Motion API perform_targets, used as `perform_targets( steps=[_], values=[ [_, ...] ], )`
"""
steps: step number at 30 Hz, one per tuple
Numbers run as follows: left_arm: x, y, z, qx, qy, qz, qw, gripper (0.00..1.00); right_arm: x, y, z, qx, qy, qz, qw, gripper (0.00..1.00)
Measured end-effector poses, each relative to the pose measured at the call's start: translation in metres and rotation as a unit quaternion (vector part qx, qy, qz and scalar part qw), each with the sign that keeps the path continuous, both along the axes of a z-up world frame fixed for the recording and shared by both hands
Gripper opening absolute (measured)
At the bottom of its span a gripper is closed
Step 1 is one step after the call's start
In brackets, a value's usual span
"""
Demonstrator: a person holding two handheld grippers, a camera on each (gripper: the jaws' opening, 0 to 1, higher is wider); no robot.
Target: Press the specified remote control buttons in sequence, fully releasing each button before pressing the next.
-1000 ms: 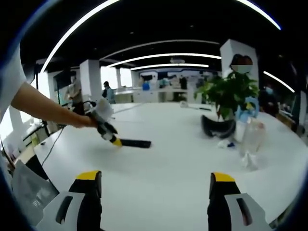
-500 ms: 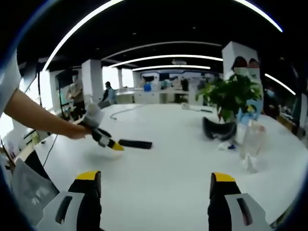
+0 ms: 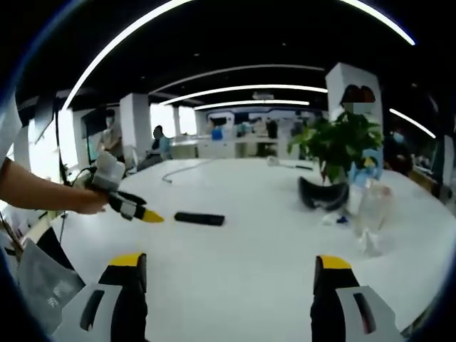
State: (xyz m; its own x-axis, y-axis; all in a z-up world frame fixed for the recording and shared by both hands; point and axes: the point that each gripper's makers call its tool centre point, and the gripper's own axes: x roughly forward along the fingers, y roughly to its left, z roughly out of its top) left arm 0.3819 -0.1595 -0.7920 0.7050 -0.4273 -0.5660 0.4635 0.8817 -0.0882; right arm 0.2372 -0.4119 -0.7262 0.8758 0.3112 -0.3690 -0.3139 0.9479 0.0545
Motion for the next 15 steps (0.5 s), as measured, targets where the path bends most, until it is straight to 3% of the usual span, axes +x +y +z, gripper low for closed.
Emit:
perform_targets(
  steps=[4,7,10,15],
  values=[
    [-0.013,0.004,0.023,-0.015,-0.037,0.008,0.9992,1.0,0.0,-0.002,0.001,0.005,0.0,-0.003,1.0,0.99],
    [-0.024,0.012,0.038,-0.029,-0.048,0.024,0.9982,1.0,0.0,-0.002,0.002,0.008,-0.002,-0.004,1.0,0.99],
    [-0.037,0.02,0.064,-0.045,-0.088,0.056,0.9936,1.0,0.0,-0.001,0.002,0.004,-0.002,0.0,1.0,0.99],
    [-0.063,0.032,0.077,-0.036,-0.11,0.075,0.9904,1.0,0.0,-0.001,0.003,0.001,-0.007,0.001,1.0,0.99]
  ],
)
